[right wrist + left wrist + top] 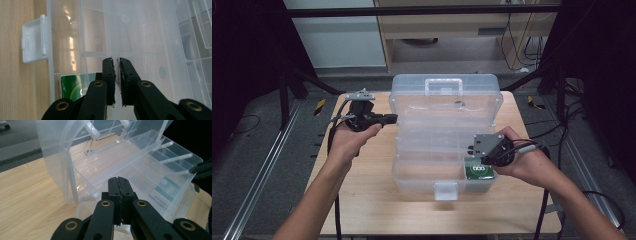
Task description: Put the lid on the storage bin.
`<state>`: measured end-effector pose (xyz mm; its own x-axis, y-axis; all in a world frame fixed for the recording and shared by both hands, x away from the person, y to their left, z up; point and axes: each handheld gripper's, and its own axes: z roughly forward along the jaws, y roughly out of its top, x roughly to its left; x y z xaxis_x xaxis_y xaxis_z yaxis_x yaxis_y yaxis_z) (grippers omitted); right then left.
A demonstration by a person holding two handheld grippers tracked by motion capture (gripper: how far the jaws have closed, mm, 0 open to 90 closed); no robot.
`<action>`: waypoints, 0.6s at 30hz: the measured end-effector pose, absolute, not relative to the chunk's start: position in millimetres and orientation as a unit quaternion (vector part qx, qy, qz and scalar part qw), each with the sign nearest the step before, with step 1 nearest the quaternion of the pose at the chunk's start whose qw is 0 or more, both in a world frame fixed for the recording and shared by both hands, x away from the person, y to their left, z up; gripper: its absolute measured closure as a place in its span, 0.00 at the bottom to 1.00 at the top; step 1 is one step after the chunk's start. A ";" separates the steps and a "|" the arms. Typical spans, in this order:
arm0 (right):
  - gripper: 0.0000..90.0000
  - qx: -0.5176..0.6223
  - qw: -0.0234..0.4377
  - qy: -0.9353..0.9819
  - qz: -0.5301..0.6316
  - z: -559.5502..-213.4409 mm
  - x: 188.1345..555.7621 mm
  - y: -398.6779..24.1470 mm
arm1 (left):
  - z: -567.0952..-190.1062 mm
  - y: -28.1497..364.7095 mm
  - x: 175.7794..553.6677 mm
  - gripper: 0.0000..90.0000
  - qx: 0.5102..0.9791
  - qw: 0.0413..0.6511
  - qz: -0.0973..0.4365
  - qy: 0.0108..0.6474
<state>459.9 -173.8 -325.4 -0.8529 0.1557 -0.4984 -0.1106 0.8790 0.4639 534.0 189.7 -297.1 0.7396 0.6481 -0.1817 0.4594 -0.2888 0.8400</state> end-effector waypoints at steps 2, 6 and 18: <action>0.93 0.011 0.275 0.929 0.246 -326.4 458.3 -174.3 | -297.1 191.0 536.5 1.00 0.790 0.491 0.093 0.354; 0.93 0.010 0.275 0.929 0.246 -327.2 457.3 -174.5 | -297.3 191.7 537.1 1.00 0.790 0.488 0.098 0.357; 0.92 0.012 0.272 0.929 0.249 -329.4 455.3 -174.9 | -296.7 193.4 537.3 1.00 0.794 0.478 0.106 0.360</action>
<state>455.3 -174.9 -329.4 -0.8513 0.1578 -0.5004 -0.1132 0.8759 0.4689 537.3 193.4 -296.7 0.7188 0.6726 -0.1758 0.4697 -0.2835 0.8361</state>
